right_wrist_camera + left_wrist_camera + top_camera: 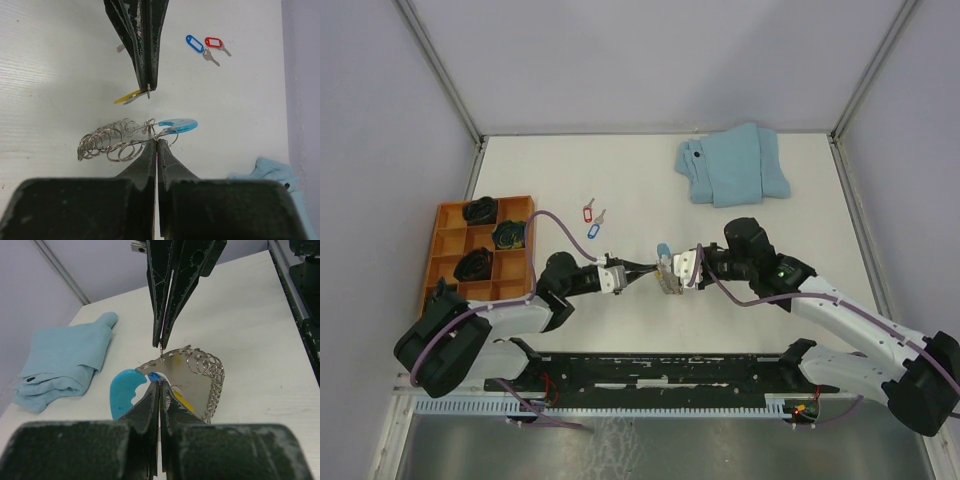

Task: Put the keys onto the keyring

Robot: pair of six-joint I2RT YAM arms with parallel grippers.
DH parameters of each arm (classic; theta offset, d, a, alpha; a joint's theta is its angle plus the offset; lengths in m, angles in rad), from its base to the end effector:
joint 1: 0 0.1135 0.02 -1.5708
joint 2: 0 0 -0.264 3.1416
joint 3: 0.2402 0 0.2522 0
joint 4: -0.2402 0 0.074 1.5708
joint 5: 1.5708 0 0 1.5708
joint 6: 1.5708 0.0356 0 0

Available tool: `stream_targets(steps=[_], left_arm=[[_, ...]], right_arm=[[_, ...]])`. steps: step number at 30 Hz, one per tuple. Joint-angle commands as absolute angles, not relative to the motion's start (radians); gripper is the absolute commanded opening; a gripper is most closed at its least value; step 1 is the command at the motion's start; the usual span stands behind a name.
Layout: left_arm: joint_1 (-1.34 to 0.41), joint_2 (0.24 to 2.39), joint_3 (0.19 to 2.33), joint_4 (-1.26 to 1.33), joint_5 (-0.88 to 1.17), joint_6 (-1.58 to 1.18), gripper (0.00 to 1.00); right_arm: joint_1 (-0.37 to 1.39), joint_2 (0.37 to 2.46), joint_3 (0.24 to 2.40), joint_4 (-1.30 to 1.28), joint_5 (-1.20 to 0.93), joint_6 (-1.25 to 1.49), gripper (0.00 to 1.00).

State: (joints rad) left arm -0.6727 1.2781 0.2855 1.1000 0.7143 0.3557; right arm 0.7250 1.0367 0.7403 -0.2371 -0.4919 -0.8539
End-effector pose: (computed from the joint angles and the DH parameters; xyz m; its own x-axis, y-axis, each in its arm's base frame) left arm 0.1640 -0.1605 0.2047 0.4200 0.0018 -0.9075 0.8896 0.1968 0.4121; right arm 0.1596 0.1639 0.2730 0.4200 -0.5156 -0.7468 -0.8710 0.0021 -0.4913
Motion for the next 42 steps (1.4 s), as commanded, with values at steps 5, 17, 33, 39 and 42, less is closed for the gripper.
stream_targets(steps=[5,17,33,39,42], left_arm=[[-0.708,1.235,0.34,1.055,0.715,0.463,0.03],[-0.735,1.256,0.36,1.052,0.682,0.468,0.03],[-0.74,1.269,0.379,1.019,0.669,0.462,0.03],[-0.741,1.275,0.379,1.017,0.663,0.459,0.03],[-0.741,1.276,0.379,1.016,0.653,0.458,0.03]], right_arm=[[0.729,1.048,0.77,-0.156,-0.517,-0.861,0.01],[0.73,1.048,0.762,-0.152,-0.527,-0.866,0.01],[0.729,1.039,0.759,-0.144,-0.538,-0.858,0.01],[0.729,1.037,0.757,-0.144,-0.535,-0.854,0.01],[0.729,1.037,0.756,-0.143,-0.537,-0.854,0.01]])
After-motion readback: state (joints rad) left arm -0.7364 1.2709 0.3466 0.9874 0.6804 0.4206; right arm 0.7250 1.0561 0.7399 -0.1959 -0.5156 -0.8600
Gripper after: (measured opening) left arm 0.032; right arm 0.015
